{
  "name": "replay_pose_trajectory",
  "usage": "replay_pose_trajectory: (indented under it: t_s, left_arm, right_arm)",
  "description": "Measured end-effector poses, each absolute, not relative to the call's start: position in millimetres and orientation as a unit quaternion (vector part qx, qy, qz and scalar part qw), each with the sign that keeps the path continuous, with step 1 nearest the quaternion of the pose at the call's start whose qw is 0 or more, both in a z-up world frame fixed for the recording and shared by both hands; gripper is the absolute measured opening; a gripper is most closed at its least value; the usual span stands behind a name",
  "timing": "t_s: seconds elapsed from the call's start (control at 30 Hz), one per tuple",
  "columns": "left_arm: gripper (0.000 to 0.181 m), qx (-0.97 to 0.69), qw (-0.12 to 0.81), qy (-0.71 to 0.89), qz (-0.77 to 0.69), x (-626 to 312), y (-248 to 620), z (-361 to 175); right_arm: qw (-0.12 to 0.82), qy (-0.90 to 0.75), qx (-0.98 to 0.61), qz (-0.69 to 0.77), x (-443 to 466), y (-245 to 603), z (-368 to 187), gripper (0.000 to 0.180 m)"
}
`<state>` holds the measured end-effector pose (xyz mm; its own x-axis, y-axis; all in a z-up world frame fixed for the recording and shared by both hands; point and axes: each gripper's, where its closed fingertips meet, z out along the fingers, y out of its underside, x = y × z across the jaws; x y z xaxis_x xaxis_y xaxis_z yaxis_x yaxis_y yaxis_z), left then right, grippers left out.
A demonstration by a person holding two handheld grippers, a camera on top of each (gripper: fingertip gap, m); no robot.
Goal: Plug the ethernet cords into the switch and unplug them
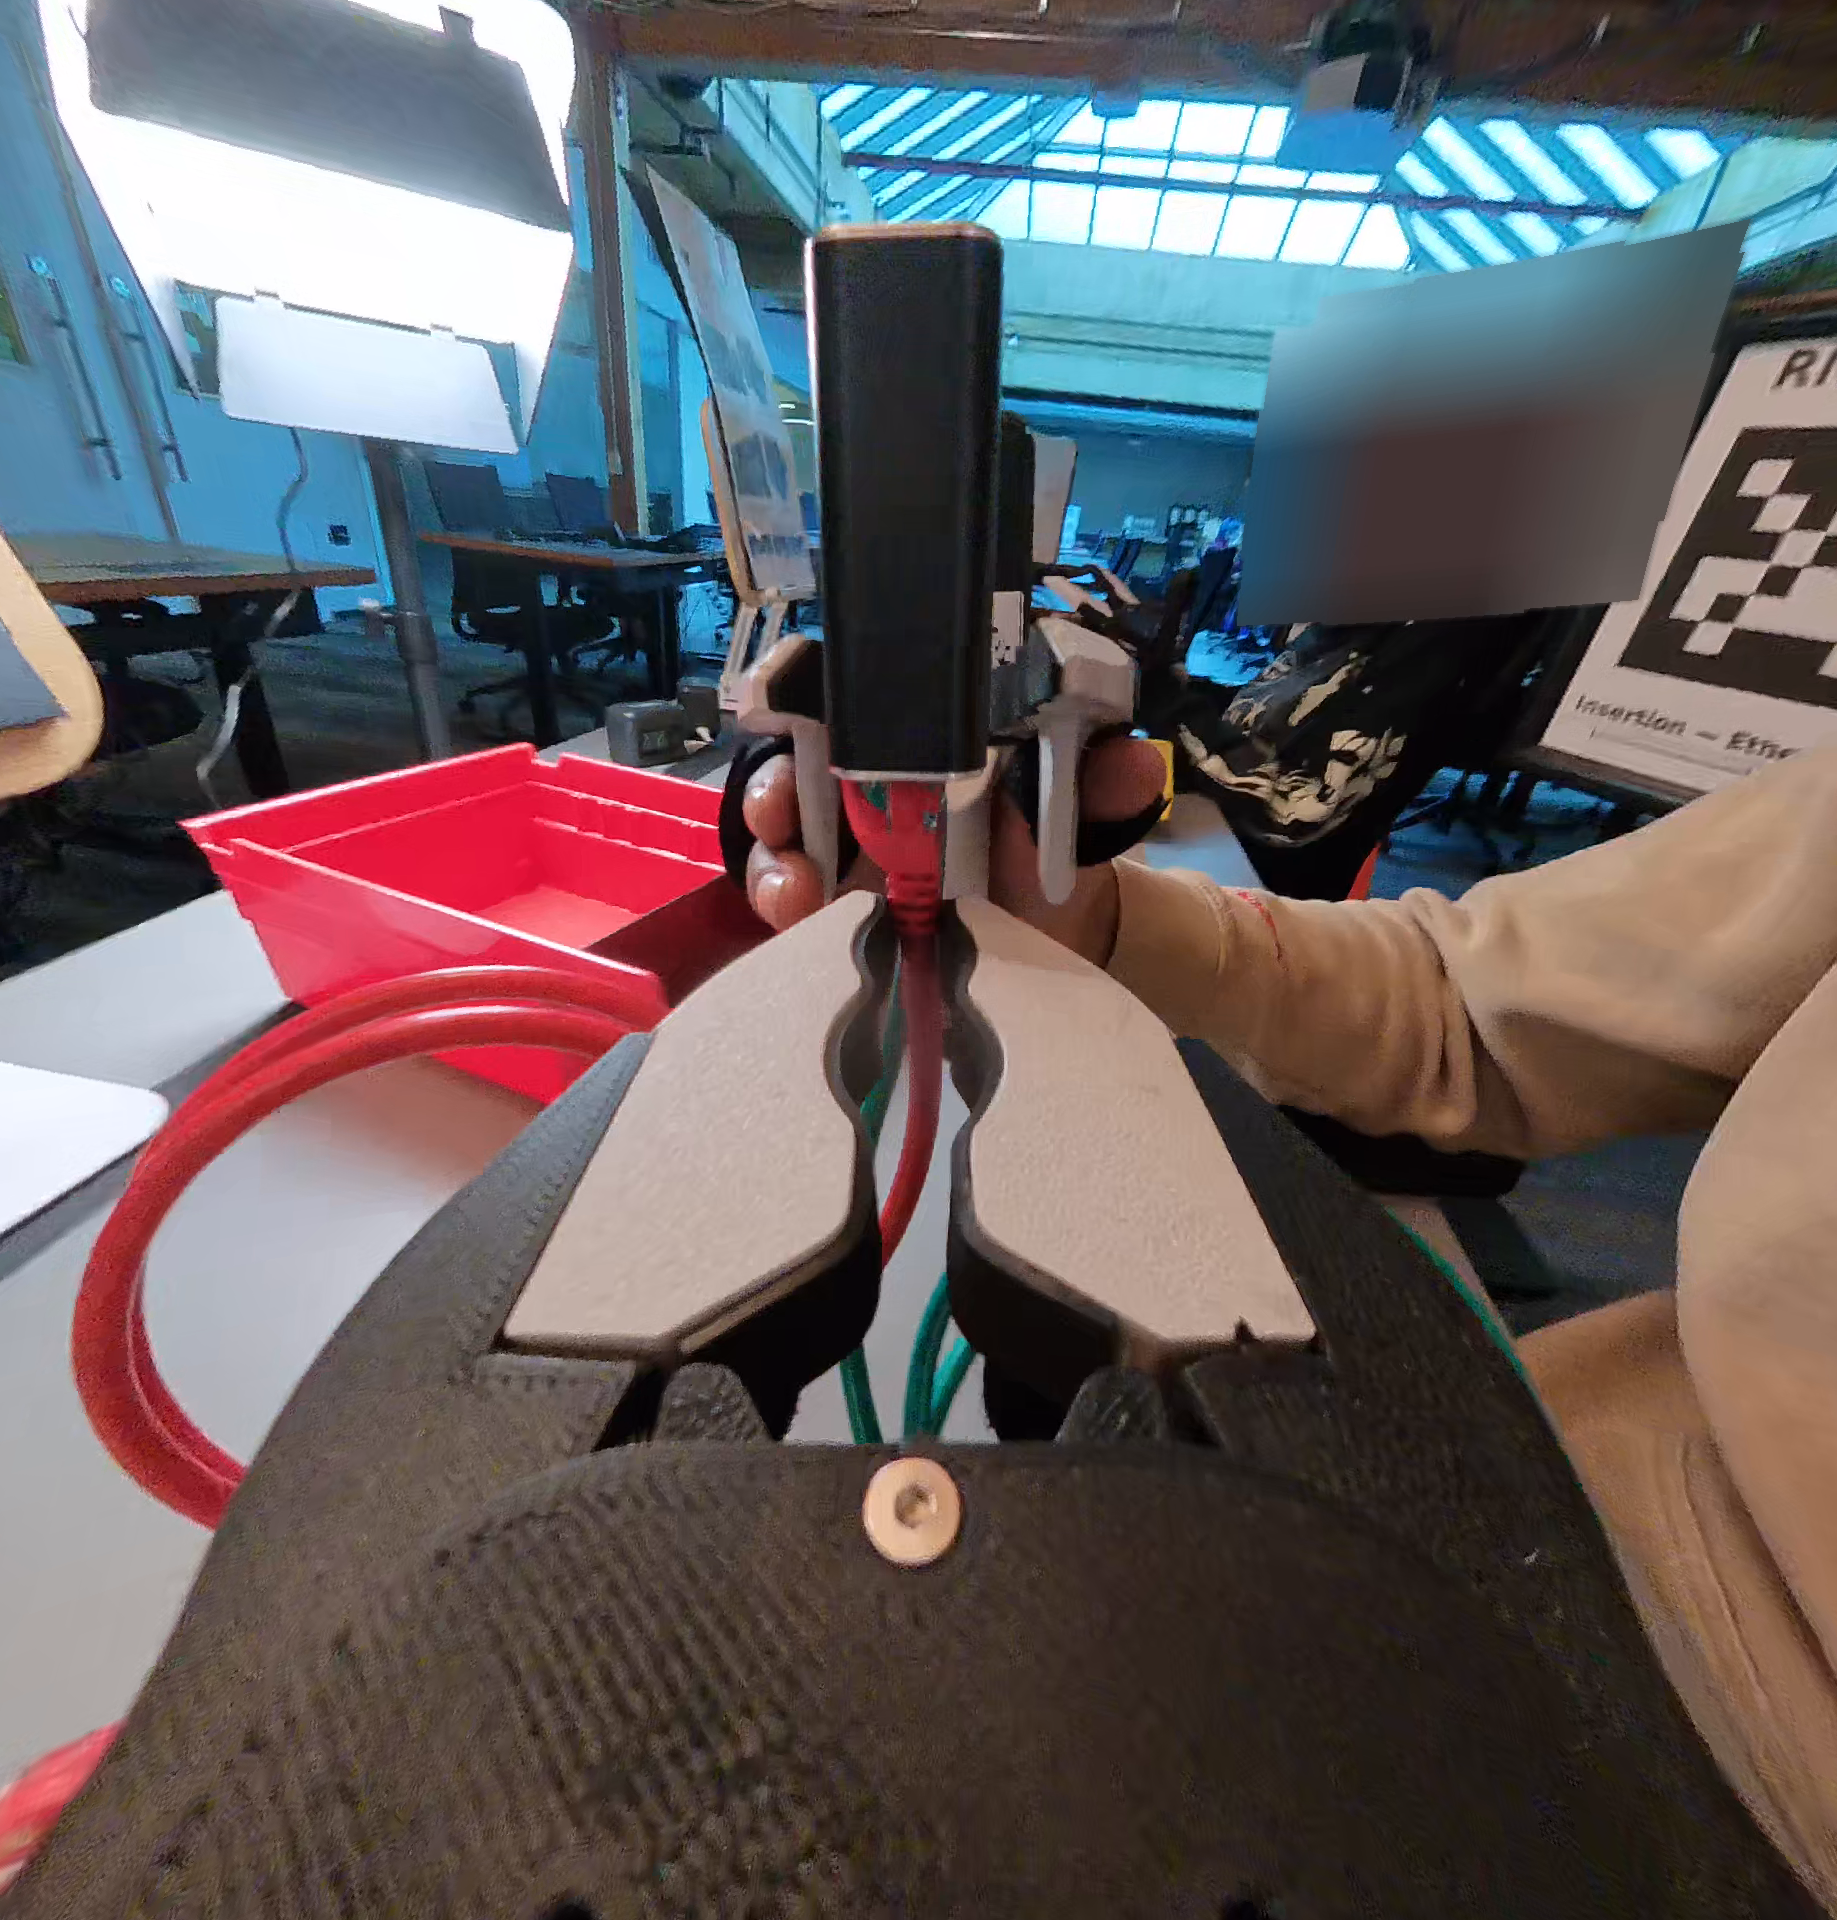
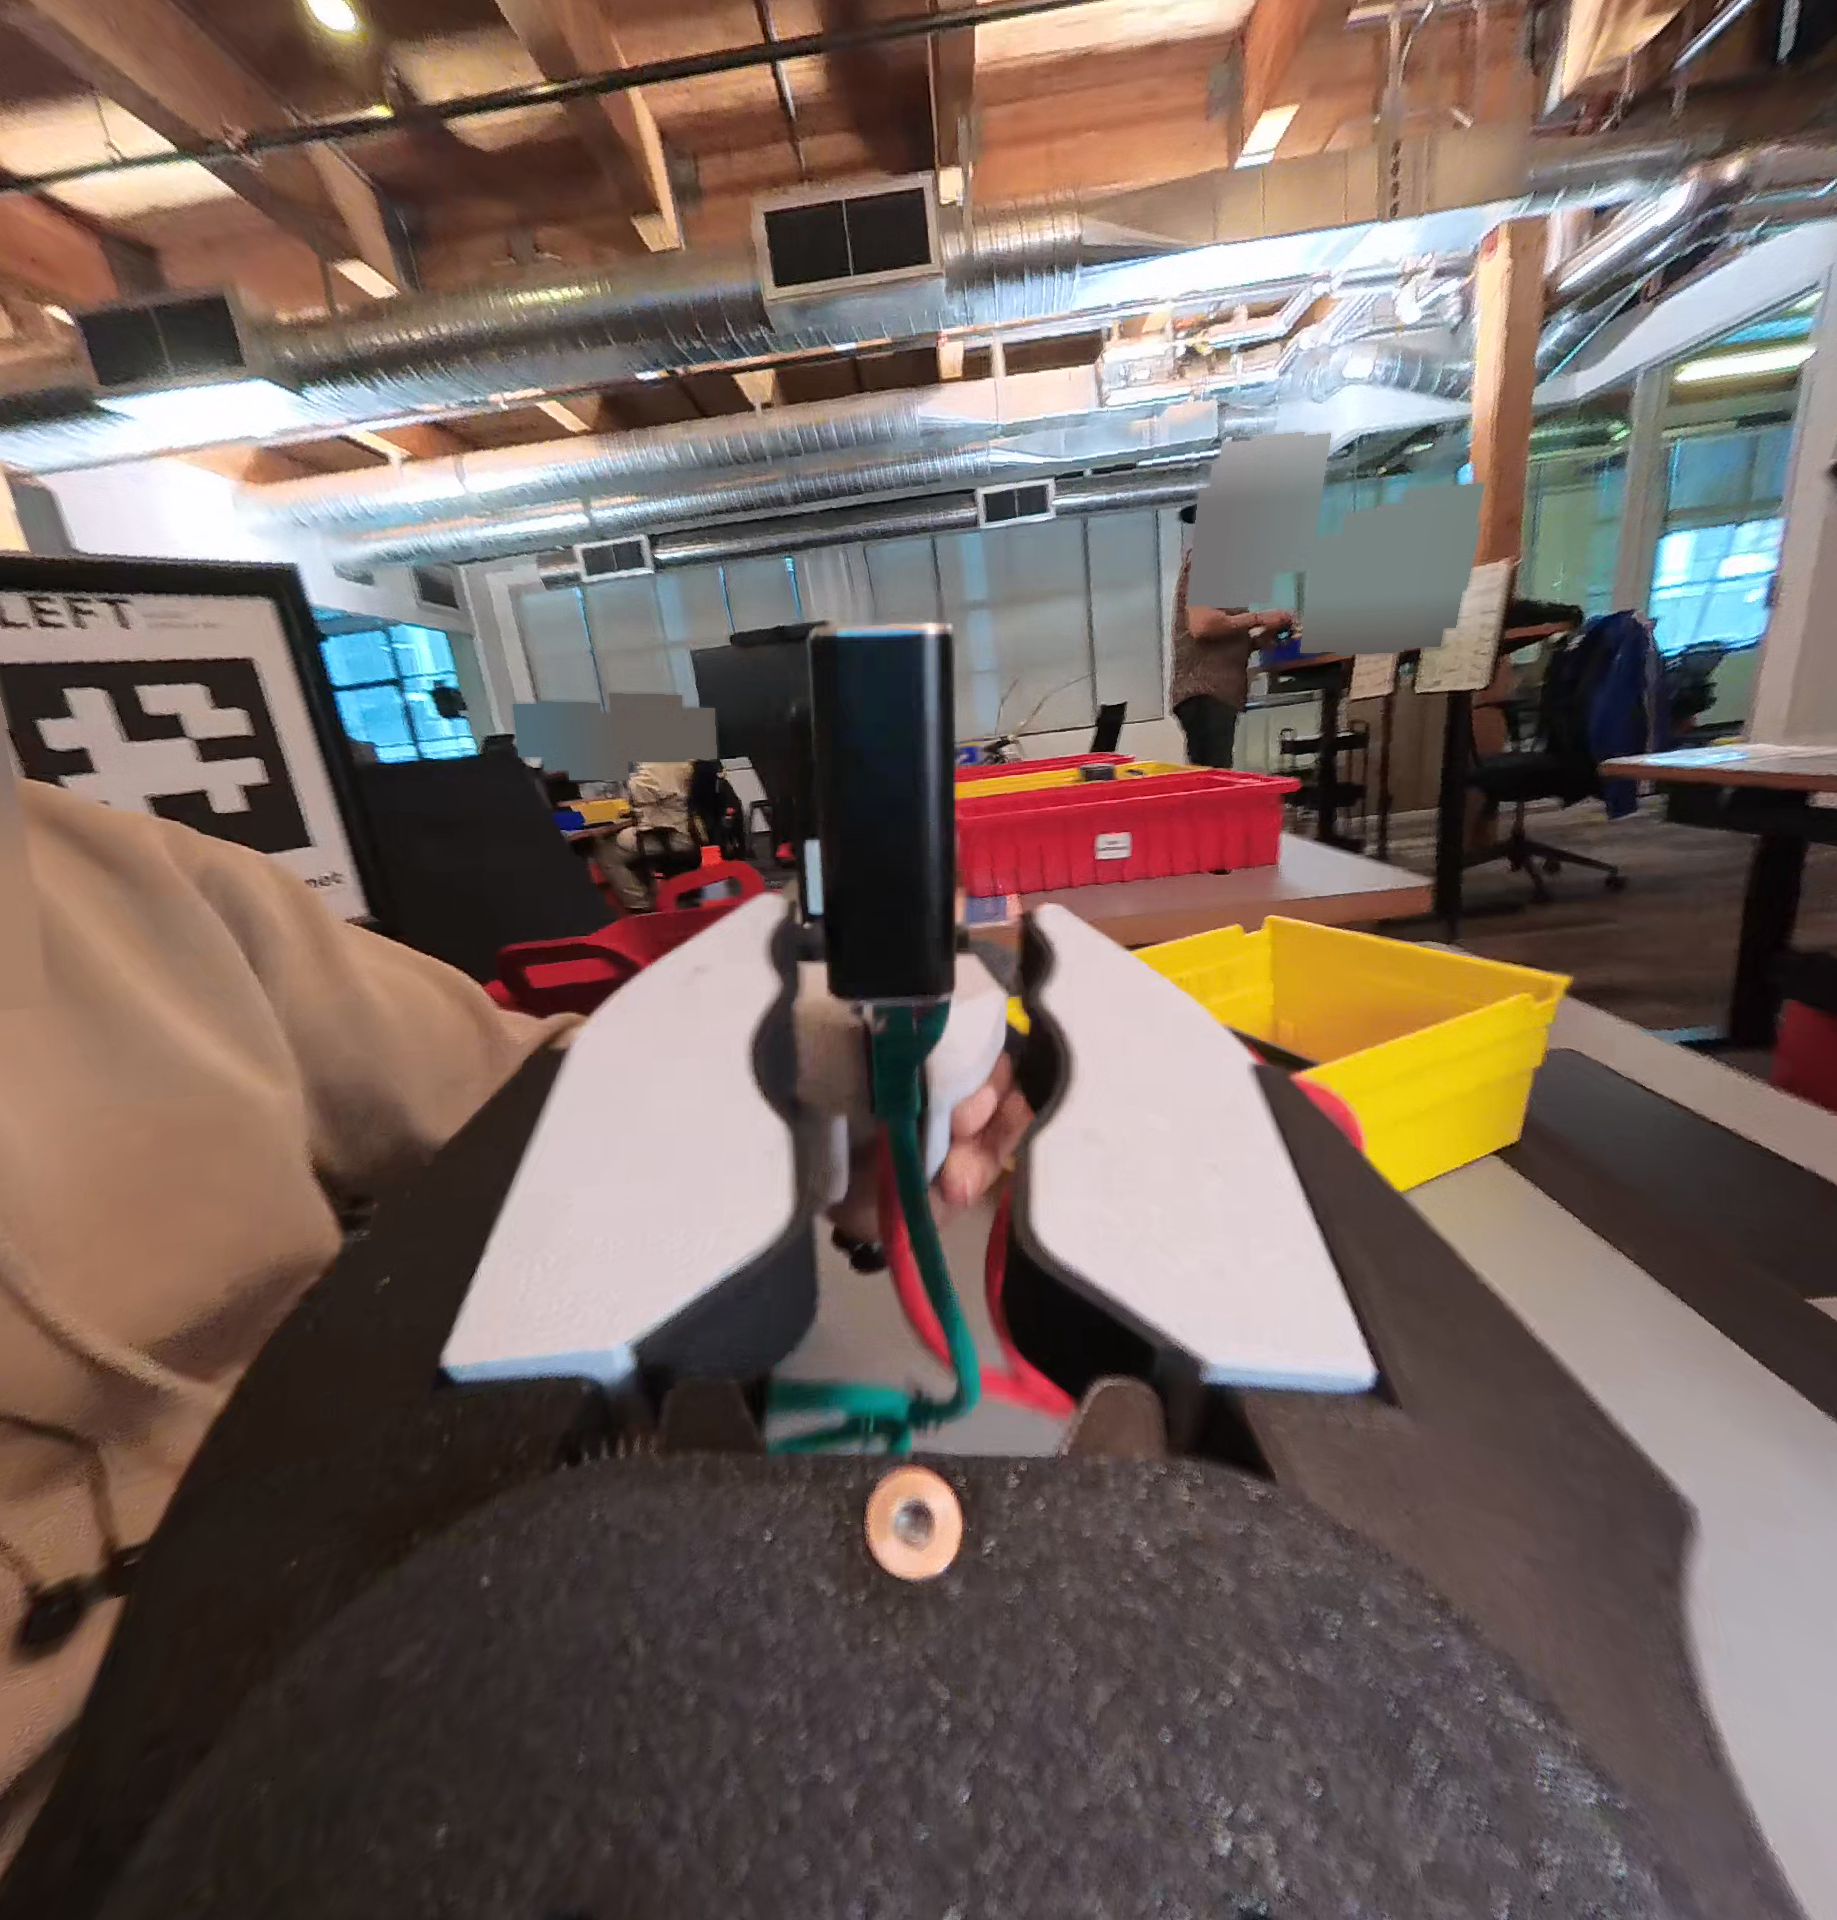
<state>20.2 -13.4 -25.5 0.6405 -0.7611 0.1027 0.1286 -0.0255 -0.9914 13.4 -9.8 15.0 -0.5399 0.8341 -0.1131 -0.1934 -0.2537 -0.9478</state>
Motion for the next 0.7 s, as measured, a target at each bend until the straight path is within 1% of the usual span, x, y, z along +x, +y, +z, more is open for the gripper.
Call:
replay_pose_trajectory:
  t_s: [0.03,0.07,0.17,0.27,0.3,0.4,0.5,0.6,0.7]
  left_arm:
    - [0.008,-0.632,0.645,0.252,-0.348,24.6,-13.1,-29.7]
    - [0.008,-0.638,0.64,0.254,-0.345,27.7,-11.8,-34.1]
    - [0.011,-0.644,0.636,0.274,-0.325,29.9,-11.7,-38.1]
    - [0.032,-0.648,0.64,0.296,-0.287,17.3,-14.2,-29.9]
    - [0.035,-0.648,0.646,0.304,-0.265,11.0,-15.1,-25.3]
    - [0.039,-0.648,0.661,0.33,-0.185,-4.8,-18.6,-12.1]
    - [0.044,-0.656,0.648,0.367,-0.122,-6.5,-23.4,-11.5]
    - [0.049,-0.666,0.616,0.416,-0.065,2.4,-26.8,-24.5]
    - [0.048,-0.684,0.569,0.457,-0.001,8.6,-23.2,-50.1]
  right_arm:
    - [0.371,-0.497,-0.316,0.717,13.2,-12.7,16.4,0.026]
    - [0.381,-0.503,-0.314,0.709,13.3,-14.9,16.4,0.023]
    - [0.391,-0.549,-0.318,0.666,14.0,-17.6,11.1,0.023]
    - [0.427,-0.593,-0.335,0.595,17.3,-10.4,12.1,0.023]
    - [0.439,-0.619,-0.335,0.558,19.7,-9.7,9.9,0.023]
    - [0.466,-0.679,-0.323,0.468,27.2,-12.0,5.4,0.023]
    - [0.476,-0.734,-0.319,0.364,28.0,-11.5,-11.7,0.023]
    - [0.472,-0.777,-0.315,0.272,20.7,-13.0,-36.7,0.023]
    - [0.465,-0.804,-0.3,0.218,12.3,-18.9,-56.5,0.023]
